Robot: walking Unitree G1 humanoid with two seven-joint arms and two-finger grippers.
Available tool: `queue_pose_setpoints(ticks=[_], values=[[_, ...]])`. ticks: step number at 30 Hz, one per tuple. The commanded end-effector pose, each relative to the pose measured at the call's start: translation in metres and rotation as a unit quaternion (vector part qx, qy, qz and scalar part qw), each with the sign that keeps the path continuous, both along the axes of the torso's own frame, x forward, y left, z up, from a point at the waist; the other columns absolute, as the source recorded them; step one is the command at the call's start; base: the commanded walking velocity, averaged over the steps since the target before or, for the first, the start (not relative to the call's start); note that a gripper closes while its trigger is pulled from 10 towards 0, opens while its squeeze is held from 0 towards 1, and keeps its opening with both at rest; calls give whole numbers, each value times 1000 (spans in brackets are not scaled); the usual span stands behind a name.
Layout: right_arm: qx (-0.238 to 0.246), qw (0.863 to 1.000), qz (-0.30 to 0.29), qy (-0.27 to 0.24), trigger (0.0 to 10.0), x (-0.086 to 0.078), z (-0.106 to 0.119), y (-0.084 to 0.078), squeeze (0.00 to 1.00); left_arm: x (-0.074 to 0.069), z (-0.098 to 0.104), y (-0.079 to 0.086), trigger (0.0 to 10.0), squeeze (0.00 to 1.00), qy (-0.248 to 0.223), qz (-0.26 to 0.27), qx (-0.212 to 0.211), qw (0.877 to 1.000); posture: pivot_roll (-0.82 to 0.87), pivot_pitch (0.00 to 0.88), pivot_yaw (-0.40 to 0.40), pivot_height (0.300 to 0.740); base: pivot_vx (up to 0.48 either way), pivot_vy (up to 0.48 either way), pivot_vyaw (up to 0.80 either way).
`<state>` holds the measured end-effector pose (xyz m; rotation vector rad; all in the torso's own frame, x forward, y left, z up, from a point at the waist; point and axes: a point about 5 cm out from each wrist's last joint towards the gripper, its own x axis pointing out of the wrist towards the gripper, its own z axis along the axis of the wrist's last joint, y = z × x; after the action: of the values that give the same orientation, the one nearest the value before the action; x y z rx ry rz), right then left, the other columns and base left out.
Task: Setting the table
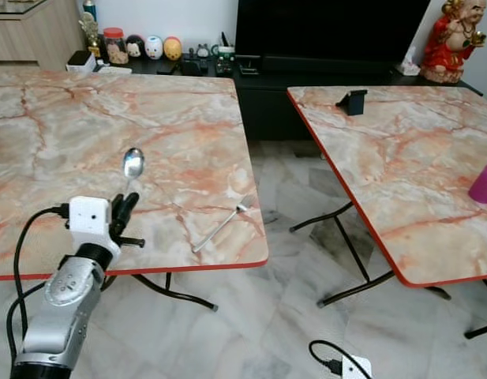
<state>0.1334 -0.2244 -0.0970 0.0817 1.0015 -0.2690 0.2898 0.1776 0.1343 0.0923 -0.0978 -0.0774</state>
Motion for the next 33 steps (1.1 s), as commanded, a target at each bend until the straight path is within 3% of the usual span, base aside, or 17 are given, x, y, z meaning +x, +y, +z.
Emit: queue_pose_setpoints(ticks=[1,33], values=[[-4,1000,-7,-4,10000,2,2,-4,0,0,6,-1,10000,0,-14,-2,5,1000,93,0,-112,740,0,-281,0],[-2,1000,-3,1,10000,1,1,-2,0,0,5,-4,10000,0,-13,-6,4,1000,77,0,-99,740,0,-274,0]])
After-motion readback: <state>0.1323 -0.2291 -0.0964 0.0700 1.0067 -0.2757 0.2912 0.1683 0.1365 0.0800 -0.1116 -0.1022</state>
